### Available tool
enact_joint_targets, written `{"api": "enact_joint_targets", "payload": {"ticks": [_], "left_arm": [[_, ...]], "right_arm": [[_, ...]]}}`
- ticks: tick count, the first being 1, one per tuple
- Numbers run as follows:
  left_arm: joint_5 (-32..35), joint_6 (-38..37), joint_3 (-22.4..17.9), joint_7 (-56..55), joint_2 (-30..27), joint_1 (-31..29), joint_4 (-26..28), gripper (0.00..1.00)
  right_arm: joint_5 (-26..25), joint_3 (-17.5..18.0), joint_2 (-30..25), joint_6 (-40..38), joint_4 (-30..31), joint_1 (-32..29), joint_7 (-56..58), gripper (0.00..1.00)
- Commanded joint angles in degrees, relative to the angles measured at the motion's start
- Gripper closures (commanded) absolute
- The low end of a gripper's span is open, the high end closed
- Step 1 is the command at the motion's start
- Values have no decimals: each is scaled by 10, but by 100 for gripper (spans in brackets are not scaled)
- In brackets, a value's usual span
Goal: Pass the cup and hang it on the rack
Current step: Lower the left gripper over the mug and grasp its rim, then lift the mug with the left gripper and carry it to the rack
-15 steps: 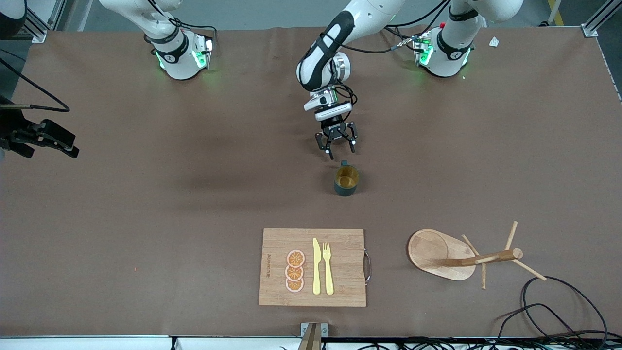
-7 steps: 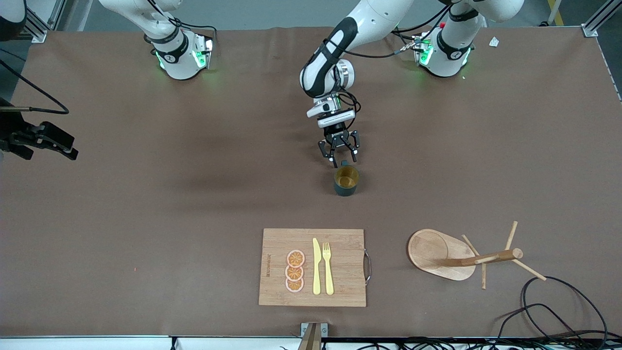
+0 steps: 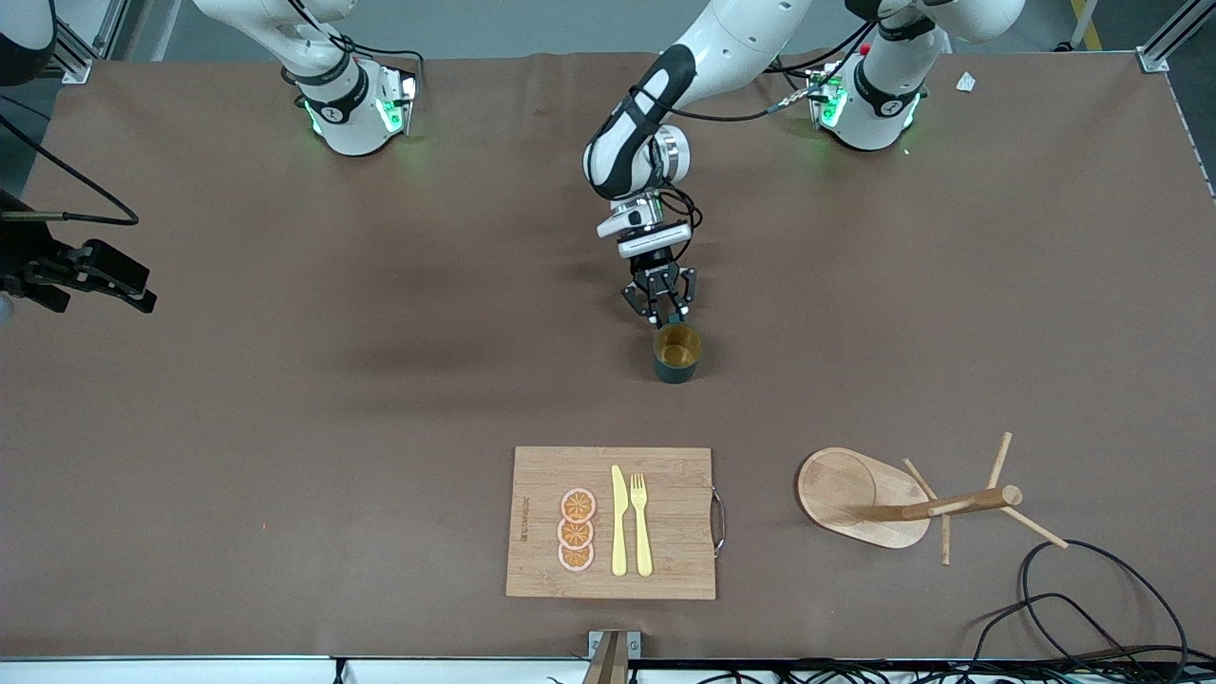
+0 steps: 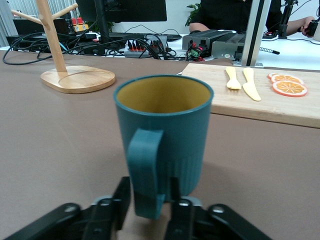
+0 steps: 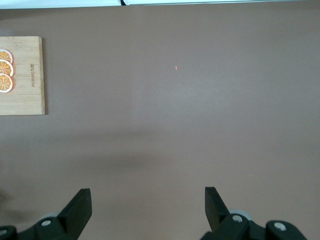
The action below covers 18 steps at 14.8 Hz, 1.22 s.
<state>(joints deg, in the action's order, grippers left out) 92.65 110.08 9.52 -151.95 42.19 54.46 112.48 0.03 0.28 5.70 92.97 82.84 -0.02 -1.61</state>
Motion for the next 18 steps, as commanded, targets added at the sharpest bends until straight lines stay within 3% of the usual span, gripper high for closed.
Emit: {"api": "enact_joint_targets", "payload": {"ticks": [1, 7, 9, 14, 18], "left_arm": [[10, 0, 2, -4, 16, -7, -35, 78], [-24, 1, 6, 19, 11, -12, -69, 96], [-108, 2, 9, 80, 8, -12, -113, 99], [-364, 0, 6, 256, -13, -25, -280, 99], [-507, 0, 10, 340, -51, -89, -337, 99]], "right_arm": [[1, 2, -13, 5, 14, -5, 4, 0], [1, 2, -15, 5, 14, -5, 4, 0], [2, 2, -15, 6, 14, -6, 4, 0], [2, 2, -15, 8, 14, -6, 3, 0], [2, 2, -15, 10, 14, -6, 3, 0]]}}
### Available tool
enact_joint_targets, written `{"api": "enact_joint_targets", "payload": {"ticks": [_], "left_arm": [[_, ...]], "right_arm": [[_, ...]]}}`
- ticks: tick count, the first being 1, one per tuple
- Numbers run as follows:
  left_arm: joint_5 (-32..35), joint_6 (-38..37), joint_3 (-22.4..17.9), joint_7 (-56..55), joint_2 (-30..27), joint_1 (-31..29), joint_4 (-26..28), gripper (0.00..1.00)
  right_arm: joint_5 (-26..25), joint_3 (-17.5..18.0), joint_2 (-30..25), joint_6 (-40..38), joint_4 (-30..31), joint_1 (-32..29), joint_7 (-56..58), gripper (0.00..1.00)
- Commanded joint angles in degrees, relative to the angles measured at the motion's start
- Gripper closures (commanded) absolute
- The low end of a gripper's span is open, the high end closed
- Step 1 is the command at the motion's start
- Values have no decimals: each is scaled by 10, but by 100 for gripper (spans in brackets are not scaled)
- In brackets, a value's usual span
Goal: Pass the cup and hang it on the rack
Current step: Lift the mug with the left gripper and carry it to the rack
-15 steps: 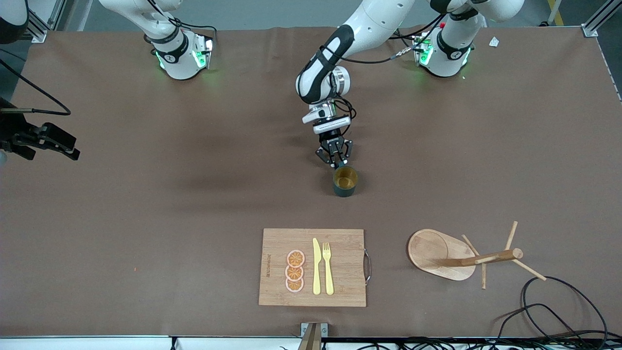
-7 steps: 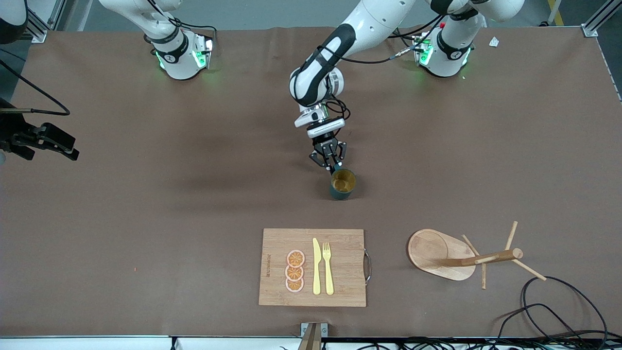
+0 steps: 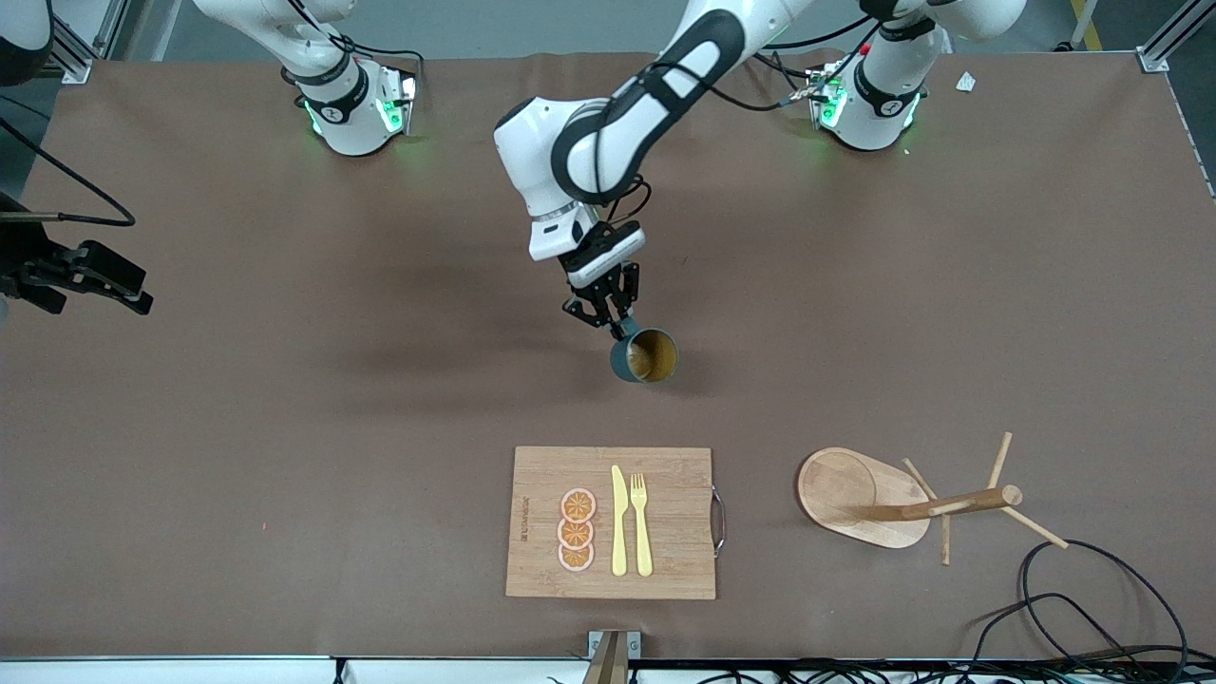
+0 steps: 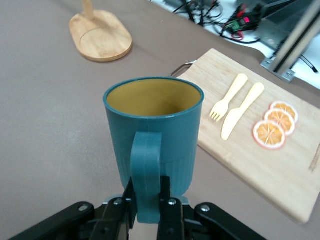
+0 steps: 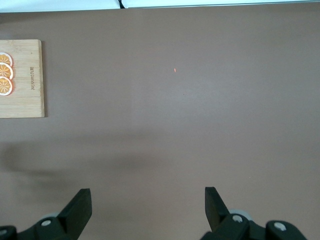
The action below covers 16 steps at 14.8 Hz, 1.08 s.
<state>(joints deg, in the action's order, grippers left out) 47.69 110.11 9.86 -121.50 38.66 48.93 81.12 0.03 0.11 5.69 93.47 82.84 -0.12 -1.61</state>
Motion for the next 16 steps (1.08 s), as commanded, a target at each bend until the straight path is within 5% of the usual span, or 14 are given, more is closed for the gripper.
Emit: {"api": "enact_joint_targets", "payload": {"ticks": [1, 16], "left_arm": [[-92, 0, 8, 58, -26, -50, -35, 99], [-572, 2, 9, 377, -77, -337, -85, 99]], "right_arm": [[2, 2, -15, 5, 14, -5, 3, 0], [2, 2, -15, 5, 14, -5, 3, 0]]}}
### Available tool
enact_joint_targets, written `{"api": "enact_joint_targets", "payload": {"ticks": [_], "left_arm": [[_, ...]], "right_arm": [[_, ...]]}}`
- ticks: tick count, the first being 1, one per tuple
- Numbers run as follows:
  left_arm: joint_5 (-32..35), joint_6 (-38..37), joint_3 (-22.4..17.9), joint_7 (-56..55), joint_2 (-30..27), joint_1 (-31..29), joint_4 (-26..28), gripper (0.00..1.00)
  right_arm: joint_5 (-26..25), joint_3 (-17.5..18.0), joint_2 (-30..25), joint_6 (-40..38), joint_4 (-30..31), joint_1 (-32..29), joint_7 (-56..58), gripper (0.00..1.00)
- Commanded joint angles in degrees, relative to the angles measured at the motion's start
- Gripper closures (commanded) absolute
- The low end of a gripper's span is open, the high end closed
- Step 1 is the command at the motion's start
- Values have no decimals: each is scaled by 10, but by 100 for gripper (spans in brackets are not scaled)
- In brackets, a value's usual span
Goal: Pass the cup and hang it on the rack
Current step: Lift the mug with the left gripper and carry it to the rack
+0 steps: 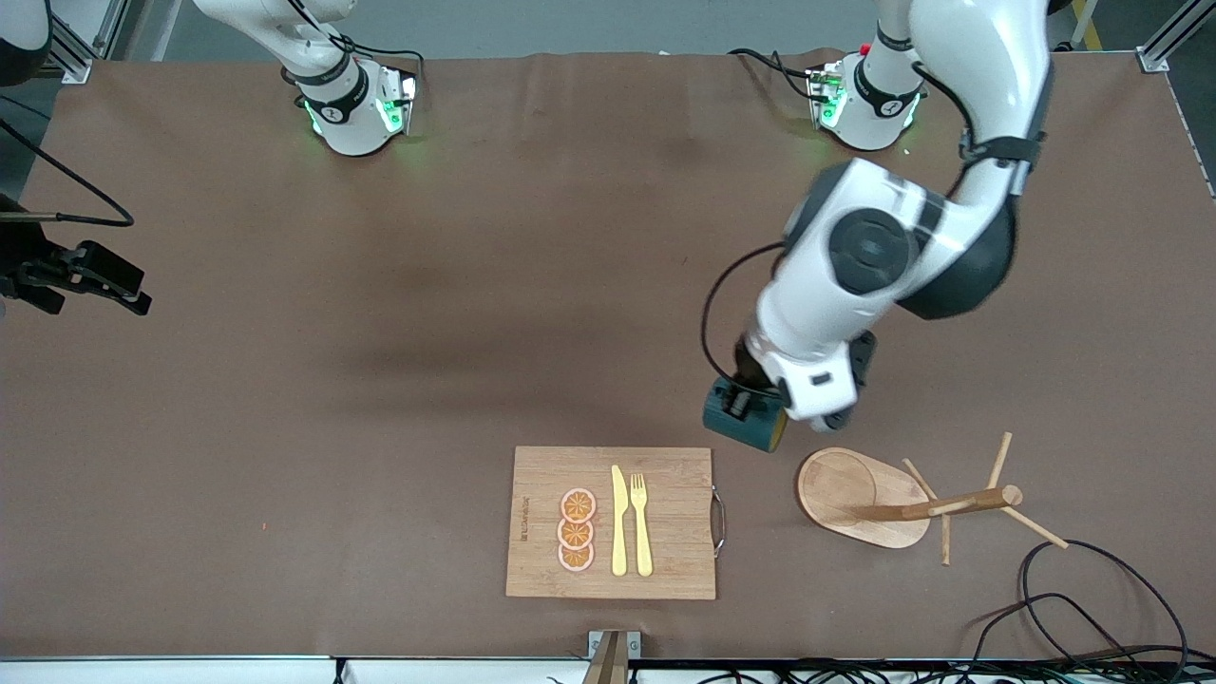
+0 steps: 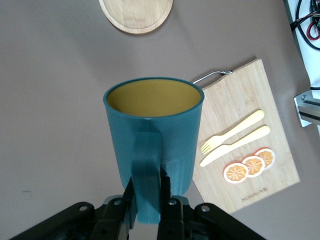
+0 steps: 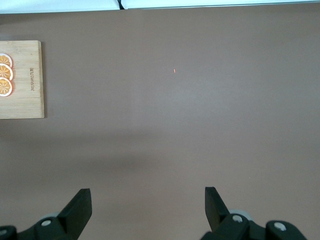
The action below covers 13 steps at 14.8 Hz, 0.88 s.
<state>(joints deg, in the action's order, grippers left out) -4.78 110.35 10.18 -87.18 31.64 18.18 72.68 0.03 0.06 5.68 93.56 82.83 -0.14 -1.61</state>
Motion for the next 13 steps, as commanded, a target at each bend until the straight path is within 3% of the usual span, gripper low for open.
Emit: {"api": "enact_joint_targets", "payload": {"ticks": [1, 7, 13], "left_arm": [[-76, 0, 6, 53, -7, -48, -1, 99], [-218, -1, 5, 166, -10, -143, -1, 99], [-320, 40, 3, 169, -4, -197, -1, 99]], "right_arm": [[2, 3, -15, 4, 14, -5, 3, 0], [2, 3, -15, 4, 14, -5, 3, 0], [2, 3, -15, 3, 14, -5, 4, 0]]}}
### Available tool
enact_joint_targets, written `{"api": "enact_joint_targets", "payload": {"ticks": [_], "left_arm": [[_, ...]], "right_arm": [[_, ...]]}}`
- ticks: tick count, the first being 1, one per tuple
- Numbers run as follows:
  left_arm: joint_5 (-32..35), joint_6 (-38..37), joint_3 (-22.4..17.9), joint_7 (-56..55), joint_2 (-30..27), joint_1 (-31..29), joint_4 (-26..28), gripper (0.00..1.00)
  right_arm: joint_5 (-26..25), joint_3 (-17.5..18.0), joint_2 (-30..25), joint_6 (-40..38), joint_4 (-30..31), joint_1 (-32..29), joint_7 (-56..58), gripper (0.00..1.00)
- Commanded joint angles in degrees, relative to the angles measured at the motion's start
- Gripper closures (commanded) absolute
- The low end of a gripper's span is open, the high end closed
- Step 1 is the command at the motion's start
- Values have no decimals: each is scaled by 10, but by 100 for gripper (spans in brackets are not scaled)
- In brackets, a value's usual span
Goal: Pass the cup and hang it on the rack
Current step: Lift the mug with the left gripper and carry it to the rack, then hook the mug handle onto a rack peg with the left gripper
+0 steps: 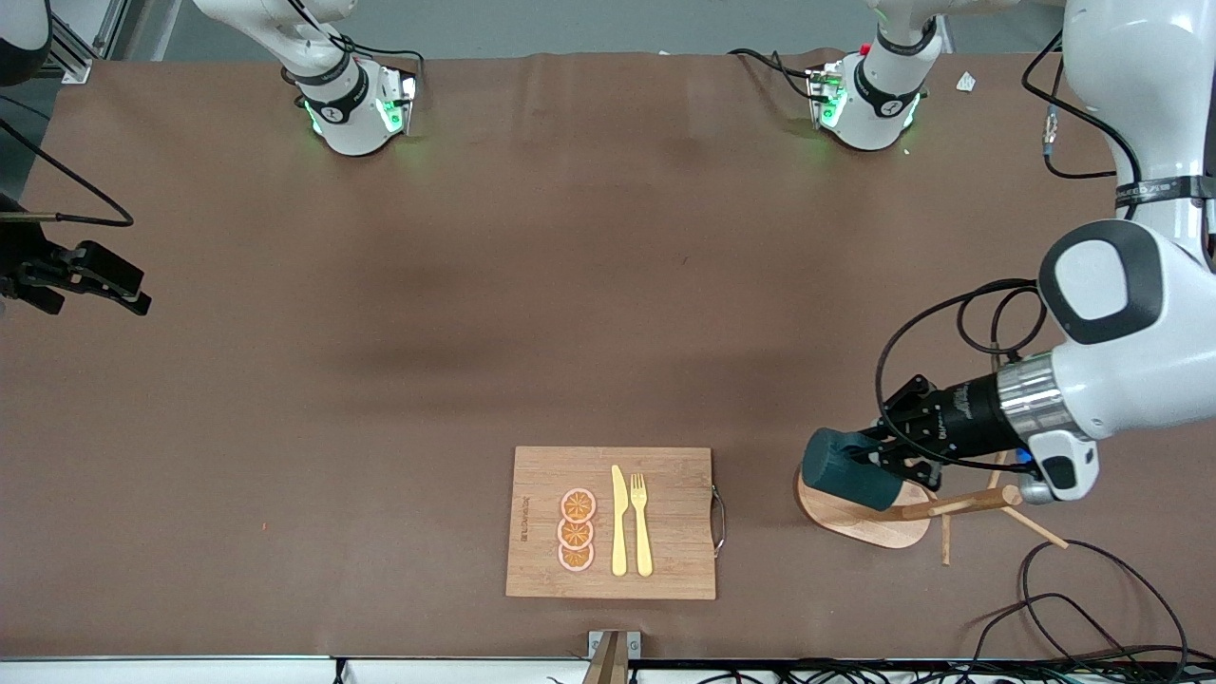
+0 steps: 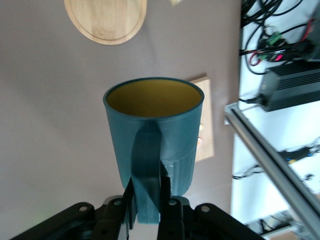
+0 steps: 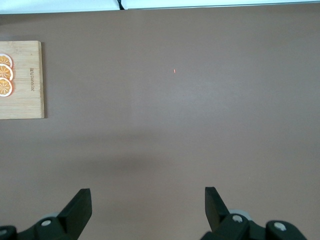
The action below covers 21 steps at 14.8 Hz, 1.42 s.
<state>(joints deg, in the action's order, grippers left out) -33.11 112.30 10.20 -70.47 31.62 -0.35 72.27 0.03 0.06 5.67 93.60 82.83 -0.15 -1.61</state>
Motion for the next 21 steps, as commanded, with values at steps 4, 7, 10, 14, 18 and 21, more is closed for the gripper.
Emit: {"api": "enact_joint_targets", "payload": {"ticks": [4, 7, 10, 14, 18, 21], "left_arm": [[-108, 55, -3, -2, 4, -29, 6, 99], [-119, 70, -4, -2, 13, -45, 8, 99], [-136, 78, -4, -1, 23, -55, 9, 99], [-159, 78, -4, -2, 28, -69, 10, 98], [-178, 78, -4, -2, 32, -83, 16, 97], [-182, 78, -4, -1, 37, -84, 16, 97]], "right_arm": [[2, 3, -15, 4, 14, -5, 3, 0], [2, 3, -15, 4, 14, -5, 3, 0], [2, 3, -15, 4, 14, -5, 4, 0], [2, 3, -15, 4, 14, -5, 3, 0], [2, 3, -15, 4, 14, -5, 3, 0], [2, 3, -15, 4, 14, -5, 3, 0]]}}
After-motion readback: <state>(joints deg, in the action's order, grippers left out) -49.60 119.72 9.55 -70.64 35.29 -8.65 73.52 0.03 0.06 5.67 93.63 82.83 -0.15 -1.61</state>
